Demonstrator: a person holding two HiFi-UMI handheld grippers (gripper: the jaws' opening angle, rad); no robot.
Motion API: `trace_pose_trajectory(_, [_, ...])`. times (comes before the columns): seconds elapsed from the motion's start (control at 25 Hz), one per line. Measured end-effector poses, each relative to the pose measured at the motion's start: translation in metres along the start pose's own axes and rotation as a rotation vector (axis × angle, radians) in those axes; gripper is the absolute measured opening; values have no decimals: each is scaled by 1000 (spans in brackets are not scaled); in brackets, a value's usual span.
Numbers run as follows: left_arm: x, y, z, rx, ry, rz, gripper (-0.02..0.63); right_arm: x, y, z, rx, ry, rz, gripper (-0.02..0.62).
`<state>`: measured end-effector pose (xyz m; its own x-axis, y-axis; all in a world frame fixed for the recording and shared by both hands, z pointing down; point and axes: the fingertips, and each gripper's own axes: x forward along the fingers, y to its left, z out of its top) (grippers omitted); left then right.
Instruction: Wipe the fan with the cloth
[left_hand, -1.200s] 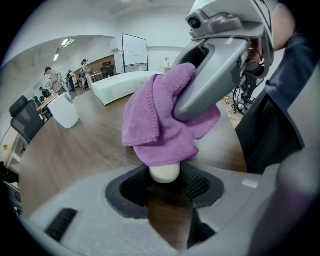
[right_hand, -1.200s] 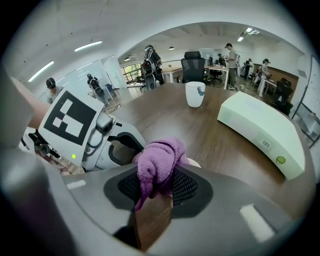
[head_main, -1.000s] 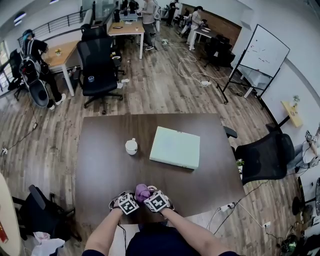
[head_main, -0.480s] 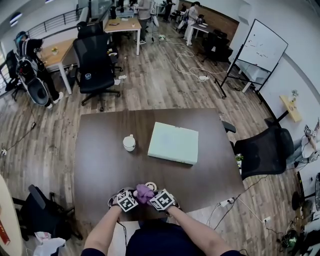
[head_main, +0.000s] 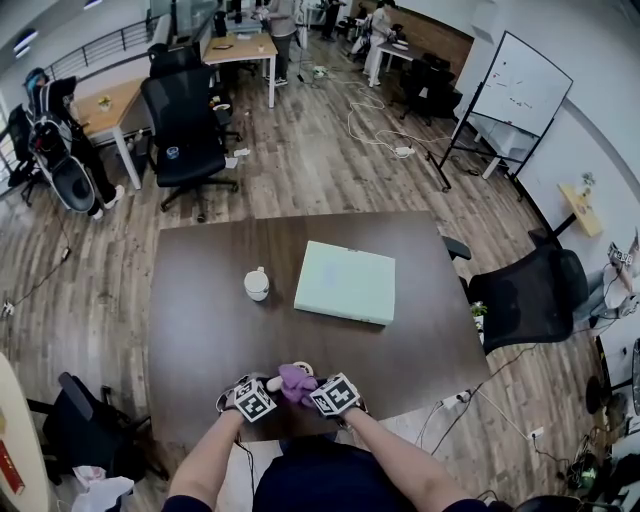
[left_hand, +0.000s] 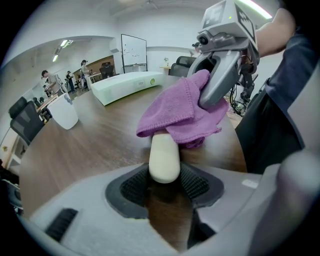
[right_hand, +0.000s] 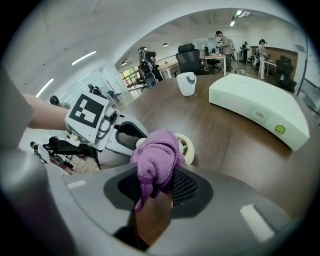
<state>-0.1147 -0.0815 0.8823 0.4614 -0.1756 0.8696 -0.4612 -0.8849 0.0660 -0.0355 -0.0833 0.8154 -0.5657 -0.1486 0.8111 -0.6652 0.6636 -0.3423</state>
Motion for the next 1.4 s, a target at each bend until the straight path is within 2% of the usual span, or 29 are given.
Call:
trace_pose_trajectory(0.56, [3, 0, -3, 1, -6, 0, 195, -14, -41, -26, 144, -28, -67, 133])
trace_pose_trajectory(0.8, [4, -1, 1, -8, -4, 9, 195, -19, -56, -37, 192, -42, -69, 133])
trace_pose_trajectory(0.92, [3, -1, 0, 9, -4, 28, 196, -20, -58, -42, 206, -42, -74, 133])
trace_pose_trajectory(1.08, [1, 0, -2, -25, -26, 69, 207, -24, -65, -52, 226, -30, -99, 133])
trace_pose_trajectory(1.24, [-5, -9, 5, -49, -51, 43, 310, -30, -73, -63, 242, -25, -111, 133])
trace_pose_trajectory(1.4, [-8, -11, 35, -10, -83, 37, 346, -32, -75, -71, 263, -29, -109, 133])
